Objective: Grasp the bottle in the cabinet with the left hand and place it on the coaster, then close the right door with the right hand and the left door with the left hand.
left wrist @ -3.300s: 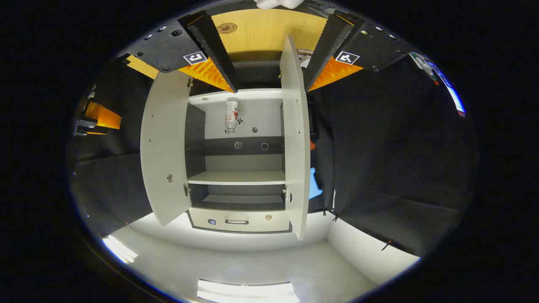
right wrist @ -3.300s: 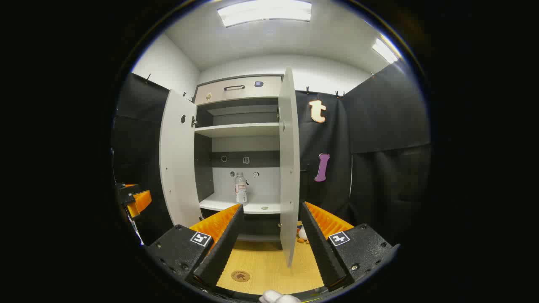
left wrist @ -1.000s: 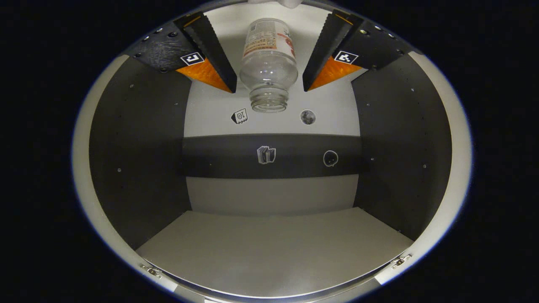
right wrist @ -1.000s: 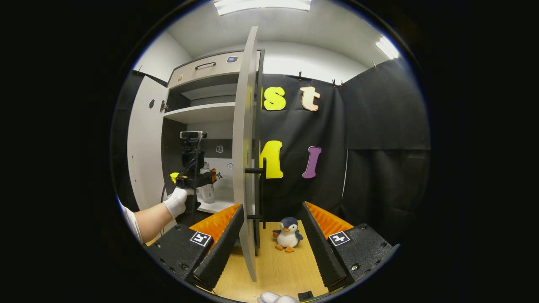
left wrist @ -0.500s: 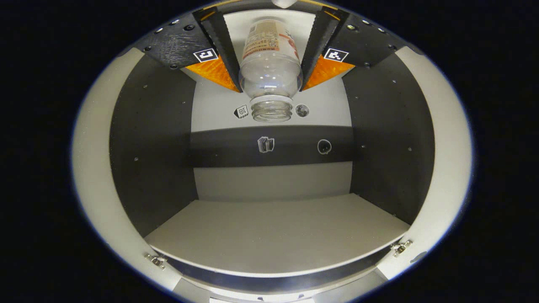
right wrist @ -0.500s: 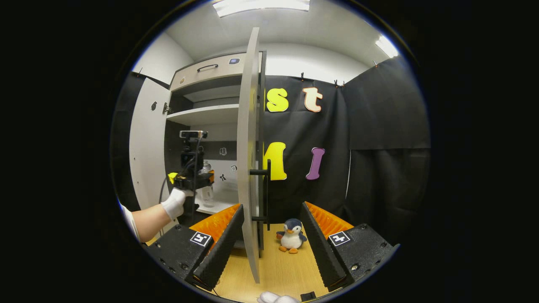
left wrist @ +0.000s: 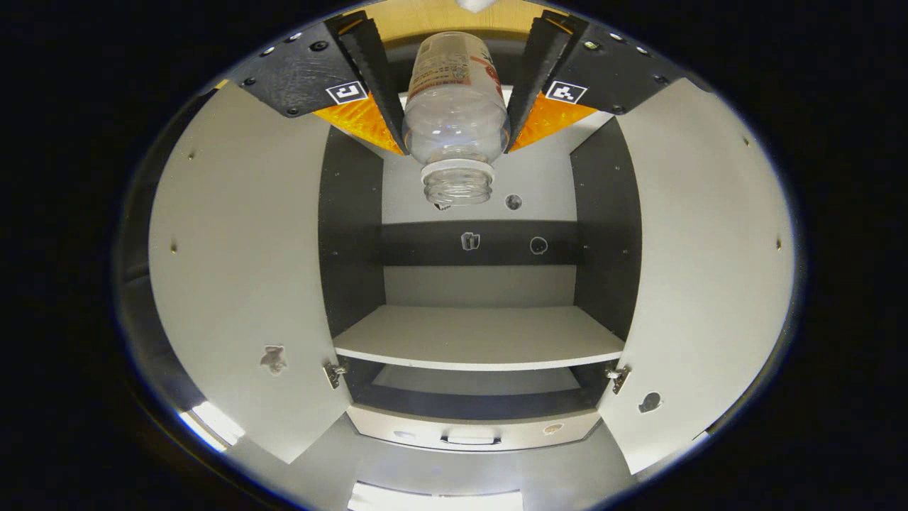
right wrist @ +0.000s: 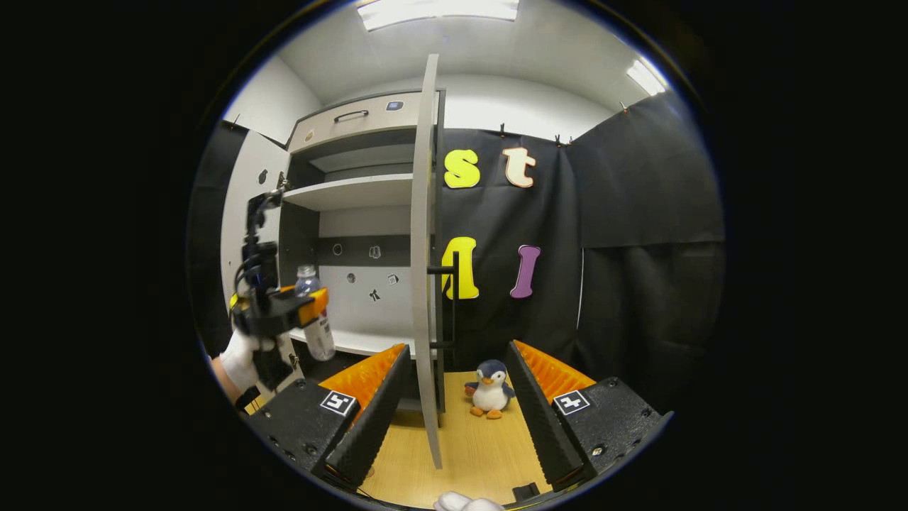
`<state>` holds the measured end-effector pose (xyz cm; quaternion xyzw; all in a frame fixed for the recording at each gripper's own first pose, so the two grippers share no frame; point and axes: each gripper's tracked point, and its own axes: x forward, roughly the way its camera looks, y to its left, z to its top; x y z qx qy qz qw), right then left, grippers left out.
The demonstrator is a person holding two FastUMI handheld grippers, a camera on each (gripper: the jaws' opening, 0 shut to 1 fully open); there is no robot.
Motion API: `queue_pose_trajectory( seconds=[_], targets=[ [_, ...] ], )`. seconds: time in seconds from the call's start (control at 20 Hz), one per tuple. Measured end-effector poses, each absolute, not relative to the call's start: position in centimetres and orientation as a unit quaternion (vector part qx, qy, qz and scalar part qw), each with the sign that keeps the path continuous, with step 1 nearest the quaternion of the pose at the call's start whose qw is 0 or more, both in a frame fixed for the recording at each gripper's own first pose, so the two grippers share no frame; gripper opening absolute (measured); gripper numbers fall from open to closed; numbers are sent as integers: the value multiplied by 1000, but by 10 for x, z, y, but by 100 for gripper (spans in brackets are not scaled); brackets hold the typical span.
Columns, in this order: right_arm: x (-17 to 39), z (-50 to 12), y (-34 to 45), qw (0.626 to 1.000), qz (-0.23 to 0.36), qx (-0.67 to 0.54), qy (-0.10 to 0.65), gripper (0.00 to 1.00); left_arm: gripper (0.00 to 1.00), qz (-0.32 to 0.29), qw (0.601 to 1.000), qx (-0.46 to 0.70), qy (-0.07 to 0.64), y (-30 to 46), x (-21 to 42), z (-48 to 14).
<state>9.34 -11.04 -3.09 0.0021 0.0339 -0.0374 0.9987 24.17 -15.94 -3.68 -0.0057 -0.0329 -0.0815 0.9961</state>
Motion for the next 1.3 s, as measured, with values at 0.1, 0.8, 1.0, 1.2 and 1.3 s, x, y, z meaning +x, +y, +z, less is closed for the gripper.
queue_pose_trajectory(
  seconds=[0.1,0.8,1.0,1.2,1.3],
  targets=[
    [84,-40,-110,998,-40,2,40,83,76,-83,996,-2,-33,-158,215,-61],
    [61,-92,-128,992,-39,-52,112,84,76,-116,993,-19,21,-187,142,-279],
    [68,-103,-125,990,-25,-69,124,84,80,-117,992,-12,44,-192,144,-315],
    [78,-112,-124,988,-13,-74,135,84,76,-115,992,-3,51,-191,151,-332],
    [81,-114,-122,988,-8,-76,136,84,76,-116,991,-11,59,-191,154,-341]
  ],
)
